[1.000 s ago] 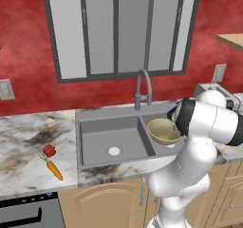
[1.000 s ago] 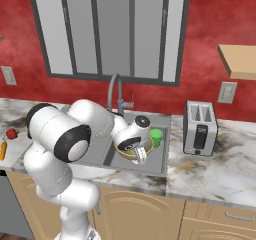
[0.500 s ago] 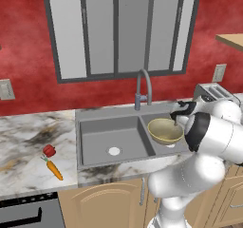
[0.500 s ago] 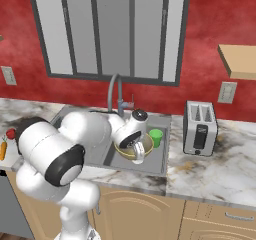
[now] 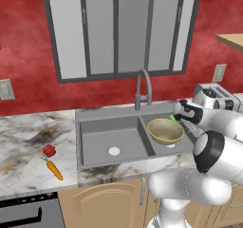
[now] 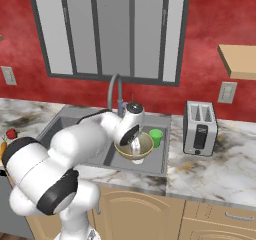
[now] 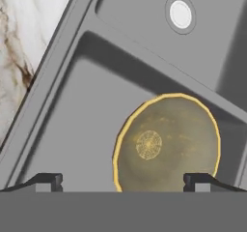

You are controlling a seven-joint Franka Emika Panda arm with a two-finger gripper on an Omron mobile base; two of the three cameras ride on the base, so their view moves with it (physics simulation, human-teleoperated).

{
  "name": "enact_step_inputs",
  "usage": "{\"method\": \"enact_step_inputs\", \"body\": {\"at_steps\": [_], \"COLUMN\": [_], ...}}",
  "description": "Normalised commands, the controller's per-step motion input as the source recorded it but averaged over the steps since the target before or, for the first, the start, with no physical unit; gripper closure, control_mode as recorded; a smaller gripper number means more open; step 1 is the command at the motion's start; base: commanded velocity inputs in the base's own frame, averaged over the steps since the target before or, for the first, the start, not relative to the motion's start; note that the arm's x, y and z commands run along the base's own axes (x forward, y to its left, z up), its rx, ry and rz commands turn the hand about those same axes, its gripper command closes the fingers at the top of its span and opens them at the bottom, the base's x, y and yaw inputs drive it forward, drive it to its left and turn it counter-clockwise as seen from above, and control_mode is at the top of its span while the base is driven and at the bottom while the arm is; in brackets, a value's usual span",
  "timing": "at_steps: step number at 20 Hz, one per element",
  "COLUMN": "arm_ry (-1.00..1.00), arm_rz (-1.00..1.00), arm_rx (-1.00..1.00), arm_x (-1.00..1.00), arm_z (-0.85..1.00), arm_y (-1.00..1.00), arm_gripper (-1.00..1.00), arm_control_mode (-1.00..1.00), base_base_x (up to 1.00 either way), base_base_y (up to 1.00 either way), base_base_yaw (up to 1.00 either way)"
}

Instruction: Remove the bell pepper and carrot from the sink. Then move the bowl and cup from the counter to the sink for washing.

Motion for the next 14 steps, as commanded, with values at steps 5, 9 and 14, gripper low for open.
{"method": "enact_step_inputs", "body": {"at_steps": [5, 9, 14], "arm_ry": [0.00, 0.00, 0.03], "arm_rz": [-0.17, -0.29, -0.30], "arm_rx": [0.00, 0.00, 0.00], "arm_x": [-0.21, -0.19, -0.21], "arm_z": [0.35, 0.34, 0.31], "arm_y": [0.05, 0.06, 0.05], "arm_gripper": [-1.00, -1.00, -1.00], "arm_control_mode": [-1.00, -1.00, -1.00], "base_base_x": [0.00, 0.00, 0.00], "base_base_y": [0.00, 0.00, 0.00], "base_base_yaw": [0.00, 0.00, 0.00]}}
